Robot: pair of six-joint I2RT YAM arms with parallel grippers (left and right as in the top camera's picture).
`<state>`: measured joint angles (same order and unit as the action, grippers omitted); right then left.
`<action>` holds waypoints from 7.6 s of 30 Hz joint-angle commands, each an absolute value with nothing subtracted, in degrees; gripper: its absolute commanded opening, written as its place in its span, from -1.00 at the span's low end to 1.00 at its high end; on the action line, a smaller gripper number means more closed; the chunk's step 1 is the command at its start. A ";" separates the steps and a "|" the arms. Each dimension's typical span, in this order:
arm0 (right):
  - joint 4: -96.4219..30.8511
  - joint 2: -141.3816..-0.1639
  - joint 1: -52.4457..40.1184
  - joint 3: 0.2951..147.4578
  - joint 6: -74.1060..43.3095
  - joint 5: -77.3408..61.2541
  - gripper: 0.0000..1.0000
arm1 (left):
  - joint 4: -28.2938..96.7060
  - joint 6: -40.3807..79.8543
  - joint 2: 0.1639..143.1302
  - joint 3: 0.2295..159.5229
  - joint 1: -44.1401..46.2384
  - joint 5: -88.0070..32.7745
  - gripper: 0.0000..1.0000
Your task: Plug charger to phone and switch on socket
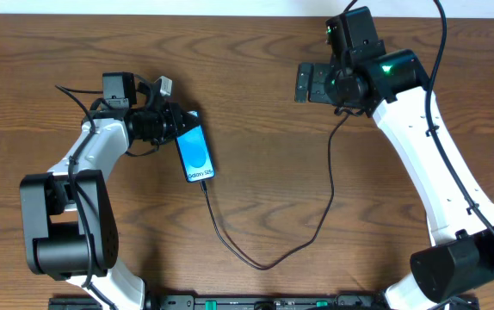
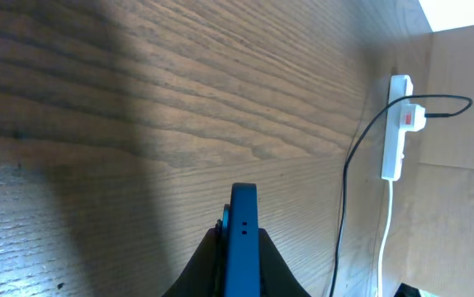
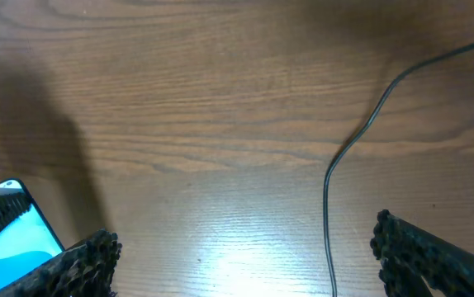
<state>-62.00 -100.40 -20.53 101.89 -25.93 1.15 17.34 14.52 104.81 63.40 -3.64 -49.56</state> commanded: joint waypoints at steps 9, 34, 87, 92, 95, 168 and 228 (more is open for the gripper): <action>-62.81 -100.03 -21.10 102.30 -26.33 2.02 0.93 | 20.08 12.47 108.57 63.96 -3.44 -50.24 -0.84; -62.81 -100.03 -21.10 102.30 -26.35 2.02 0.94 | 22.28 9.61 111.46 63.96 -3.44 -42.87 -0.84; -62.59 -100.14 -21.10 101.56 -26.35 2.02 0.96 | 23.49 9.02 111.46 63.94 -3.44 -36.36 -0.05; -62.59 -100.14 -21.10 101.56 -26.35 2.02 0.96 | 23.57 9.02 111.46 63.94 -3.44 -36.36 -0.04; -62.61 -100.14 -21.10 101.56 -26.35 2.02 0.96 | 23.57 9.02 111.46 63.94 -3.44 -36.36 -0.03; -62.61 -100.14 -21.10 101.56 -26.35 2.00 0.96 | 32.60 15.11 111.46 63.94 -3.44 -24.53 0.74; -59.81 -100.14 -21.08 101.56 -26.30 1.83 0.98 | 52.25 6.90 67.72 67.00 7.79 3.05 0.75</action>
<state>-59.92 -100.40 -20.53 101.84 -25.93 1.30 52.10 7.55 69.65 66.04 7.66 1.10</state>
